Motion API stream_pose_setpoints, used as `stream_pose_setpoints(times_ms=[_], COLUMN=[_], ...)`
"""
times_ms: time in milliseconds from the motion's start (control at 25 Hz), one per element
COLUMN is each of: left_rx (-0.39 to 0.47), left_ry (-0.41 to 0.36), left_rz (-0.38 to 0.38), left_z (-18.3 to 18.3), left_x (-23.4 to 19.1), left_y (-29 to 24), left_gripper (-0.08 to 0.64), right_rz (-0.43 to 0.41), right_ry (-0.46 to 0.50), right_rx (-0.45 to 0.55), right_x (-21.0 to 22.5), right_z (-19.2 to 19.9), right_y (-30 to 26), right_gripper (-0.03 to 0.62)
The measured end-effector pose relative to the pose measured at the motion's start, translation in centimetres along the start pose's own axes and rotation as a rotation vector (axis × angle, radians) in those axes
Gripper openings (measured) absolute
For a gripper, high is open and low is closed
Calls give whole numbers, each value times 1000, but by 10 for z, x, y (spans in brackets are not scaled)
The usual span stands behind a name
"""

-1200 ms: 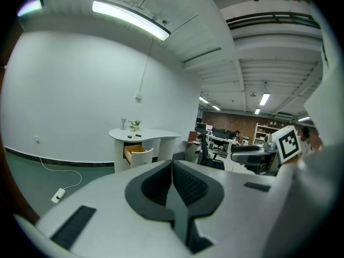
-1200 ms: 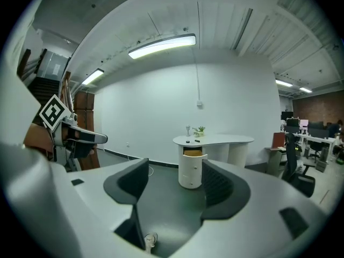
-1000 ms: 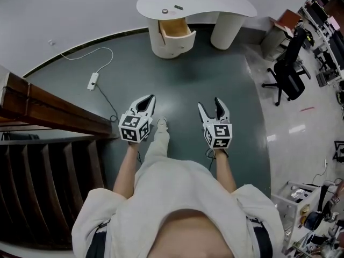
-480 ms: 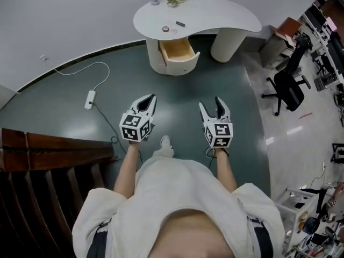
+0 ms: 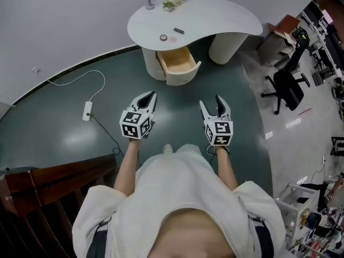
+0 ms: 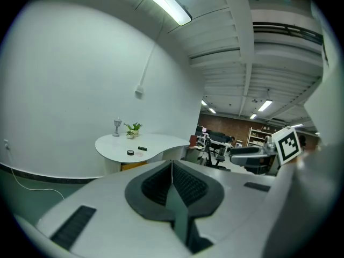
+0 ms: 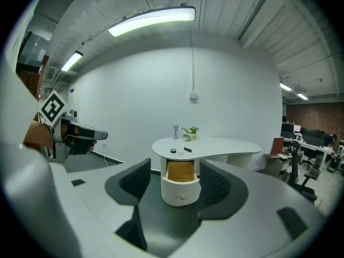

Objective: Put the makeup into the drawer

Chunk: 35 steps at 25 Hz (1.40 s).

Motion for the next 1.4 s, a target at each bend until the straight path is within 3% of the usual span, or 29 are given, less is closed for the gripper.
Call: stream_pose_setpoints(times_ms=[600, 1160, 1400], left_rx=[-38, -50, -60], left_ry=[-11, 28, 50], left_rz=[8, -87, -147], left_z=[-32, -110, -127], left_x=[-50, -105, -135], left_y=[-124, -302, -351], left_gripper=[14, 14, 14], right_rz=[-3, -117, -185], right_ry=[-26, -15, -2], right_rx=[-18, -38, -53], right_x=[69, 188, 214], right_z=[-11, -66, -78], right_y=[-119, -297, -363], right_gripper=[265, 264, 264])
Point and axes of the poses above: the fingertips, and each gripper's own axes: y backward along the fingers, x to its right, z out of its underside, the point moved 3 cm from there along y, backward along the fingers
